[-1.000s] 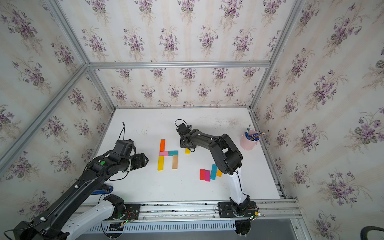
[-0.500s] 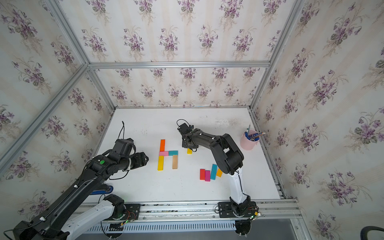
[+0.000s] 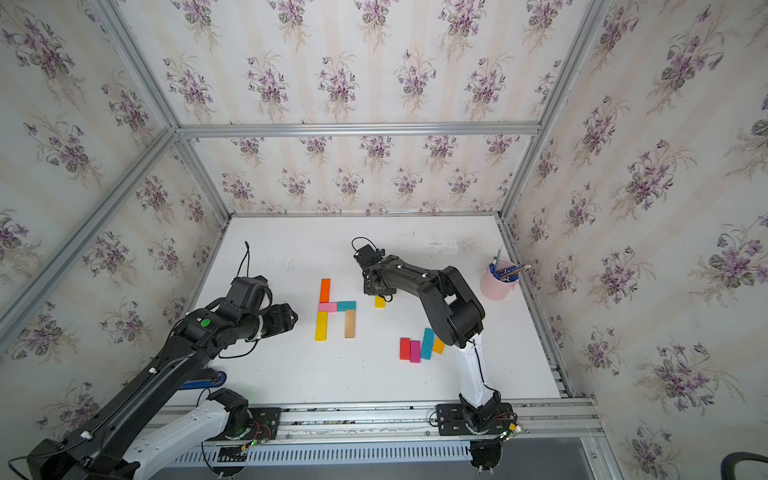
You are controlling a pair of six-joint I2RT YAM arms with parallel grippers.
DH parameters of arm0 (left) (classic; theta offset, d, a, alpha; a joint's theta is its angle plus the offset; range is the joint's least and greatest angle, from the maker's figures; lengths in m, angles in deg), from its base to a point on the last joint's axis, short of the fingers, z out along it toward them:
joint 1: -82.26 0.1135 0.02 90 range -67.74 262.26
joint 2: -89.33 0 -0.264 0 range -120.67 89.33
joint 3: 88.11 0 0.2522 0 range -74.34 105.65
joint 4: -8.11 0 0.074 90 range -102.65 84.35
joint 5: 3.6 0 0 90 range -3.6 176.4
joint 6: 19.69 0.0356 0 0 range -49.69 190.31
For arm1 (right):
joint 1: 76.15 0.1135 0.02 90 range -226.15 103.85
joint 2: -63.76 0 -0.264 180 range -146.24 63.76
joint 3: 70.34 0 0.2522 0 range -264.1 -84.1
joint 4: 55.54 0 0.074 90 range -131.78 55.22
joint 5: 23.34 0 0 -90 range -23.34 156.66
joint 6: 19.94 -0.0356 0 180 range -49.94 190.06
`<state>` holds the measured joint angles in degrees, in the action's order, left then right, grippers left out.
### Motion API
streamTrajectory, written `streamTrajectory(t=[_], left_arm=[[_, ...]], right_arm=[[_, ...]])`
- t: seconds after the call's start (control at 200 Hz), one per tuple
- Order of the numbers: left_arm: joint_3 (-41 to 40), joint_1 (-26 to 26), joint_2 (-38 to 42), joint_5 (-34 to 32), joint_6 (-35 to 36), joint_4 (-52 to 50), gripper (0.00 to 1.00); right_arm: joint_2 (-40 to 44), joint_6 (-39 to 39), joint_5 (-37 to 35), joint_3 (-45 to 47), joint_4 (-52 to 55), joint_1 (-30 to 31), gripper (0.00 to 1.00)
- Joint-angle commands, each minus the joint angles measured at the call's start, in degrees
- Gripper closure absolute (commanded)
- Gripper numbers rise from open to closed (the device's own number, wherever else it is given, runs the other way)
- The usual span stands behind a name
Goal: Assemble the letter h with building blocks
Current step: Move the building block to the center of the board.
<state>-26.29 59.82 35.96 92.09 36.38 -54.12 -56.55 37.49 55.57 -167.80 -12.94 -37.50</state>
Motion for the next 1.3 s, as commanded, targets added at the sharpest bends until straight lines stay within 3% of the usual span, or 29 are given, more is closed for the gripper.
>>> streamTrajectory(t=[0.0, 0.3, 0.499, 0.629, 0.799, 1.134, 1.294], left_arm=[[0.29, 0.02, 0.01, -0.42, 0.00, 0.62, 0.26], [0.00, 0.03, -0.18, -0.26, 0.09, 0.56, 0.24], [0.57, 0.02, -0.85, 0.80, 0.19, 0.48, 0.12], [0.53, 0.02, -0.78, 0.77, 0.22, 0.71, 0.11], [0.03, 0.02, -0.79, 0.98, 0.00, 1.01, 0.11], [-0.74, 0.03, -0.51, 0.37, 0.37, 0.62, 0.13], [-0.69, 0.02, -1.11, 0.61, 0.23, 1.14, 0.14]], right_arm=[[-0.93, 0.65, 1.49, 0.29, 2.01, 0.02, 0.61], [-0.71, 0.67, 0.83, -1.33, 3.28, 0.02, 0.59], [7.90, 0.19, -1.87, -2.98, 5.40, 0.09, 0.38], [13.95, -0.18, -1.78, 0.07, 4.26, 0.02, 0.34], [12.99, -1.03, 4.37, 2.87, 3.37, 0.09, 0.29], [6.48, -4.07, 6.27, 6.59, 0.02, 0.63, 0.43], [5.92, -4.47, 5.85, 7.43, -0.36, 0.89, 0.57]])
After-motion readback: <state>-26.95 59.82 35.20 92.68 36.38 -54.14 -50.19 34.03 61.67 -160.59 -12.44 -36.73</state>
